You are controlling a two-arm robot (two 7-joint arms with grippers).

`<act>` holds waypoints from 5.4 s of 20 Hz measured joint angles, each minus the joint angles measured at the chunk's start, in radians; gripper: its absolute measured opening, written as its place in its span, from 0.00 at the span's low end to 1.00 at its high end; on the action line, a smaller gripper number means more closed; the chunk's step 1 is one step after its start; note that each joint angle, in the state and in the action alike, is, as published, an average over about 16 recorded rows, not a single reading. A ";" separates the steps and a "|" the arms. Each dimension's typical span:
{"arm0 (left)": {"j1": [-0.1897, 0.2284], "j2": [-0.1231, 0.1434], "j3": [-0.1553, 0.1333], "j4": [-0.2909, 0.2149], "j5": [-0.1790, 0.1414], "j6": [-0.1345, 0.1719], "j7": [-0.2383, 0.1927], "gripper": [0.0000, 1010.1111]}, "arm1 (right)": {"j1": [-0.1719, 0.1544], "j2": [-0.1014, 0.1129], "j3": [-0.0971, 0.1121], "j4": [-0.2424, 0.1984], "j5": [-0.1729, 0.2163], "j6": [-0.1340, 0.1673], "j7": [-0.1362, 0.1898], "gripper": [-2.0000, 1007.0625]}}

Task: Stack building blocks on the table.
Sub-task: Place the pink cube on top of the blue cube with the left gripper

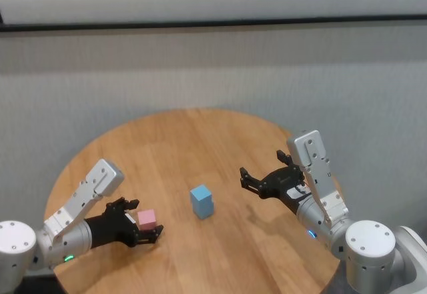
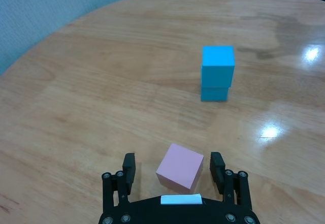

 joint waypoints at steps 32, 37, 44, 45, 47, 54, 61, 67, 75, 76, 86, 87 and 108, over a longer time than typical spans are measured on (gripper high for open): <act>0.043 0.045 -0.010 -0.169 0.000 0.084 0.035 0.40 | 0.000 0.000 0.000 0.000 0.000 0.000 0.000 0.99; 0.034 0.049 -0.010 -0.204 0.001 0.094 0.036 0.40 | 0.000 0.000 0.000 0.000 0.000 0.000 0.000 0.99; -0.003 0.042 0.005 -0.236 0.007 0.105 0.026 0.40 | 0.000 0.000 0.000 0.000 0.000 0.000 0.000 0.99; -0.010 0.039 0.009 -0.239 0.009 0.107 0.023 0.40 | 0.000 0.000 0.000 0.000 0.000 0.000 0.000 0.99; -0.024 0.032 0.019 -0.242 0.011 0.110 0.017 0.40 | 0.000 0.000 0.000 0.000 0.000 0.000 0.000 0.99; -0.070 0.005 0.062 -0.230 0.021 0.117 -0.005 0.40 | 0.000 0.000 0.000 0.000 0.000 0.000 0.000 0.99; -0.098 -0.015 0.096 -0.200 0.028 0.120 -0.017 0.40 | 0.000 0.000 0.000 0.000 0.000 0.000 0.000 0.99; -0.114 -0.028 0.111 -0.175 0.031 0.117 -0.021 0.40 | 0.000 0.000 0.000 0.000 0.000 0.000 0.000 0.99; -0.128 -0.045 0.123 -0.151 0.031 0.113 -0.024 0.40 | 0.000 0.000 0.000 0.000 0.000 0.000 0.000 0.99; -0.129 -0.047 0.124 -0.149 0.031 0.114 -0.025 0.40 | 0.000 0.000 0.000 0.000 0.000 0.000 0.000 0.99; -0.135 -0.060 0.122 -0.124 0.009 0.126 -0.031 0.40 | 0.000 0.000 0.000 0.000 0.000 0.000 0.000 0.99; -0.135 -0.061 0.121 -0.122 0.005 0.128 -0.031 0.40 | 0.000 0.000 0.000 0.000 0.000 0.000 0.000 0.99; -0.140 -0.072 0.106 -0.105 -0.042 0.158 -0.013 0.40 | 0.000 0.000 0.000 0.000 0.000 0.000 0.000 0.99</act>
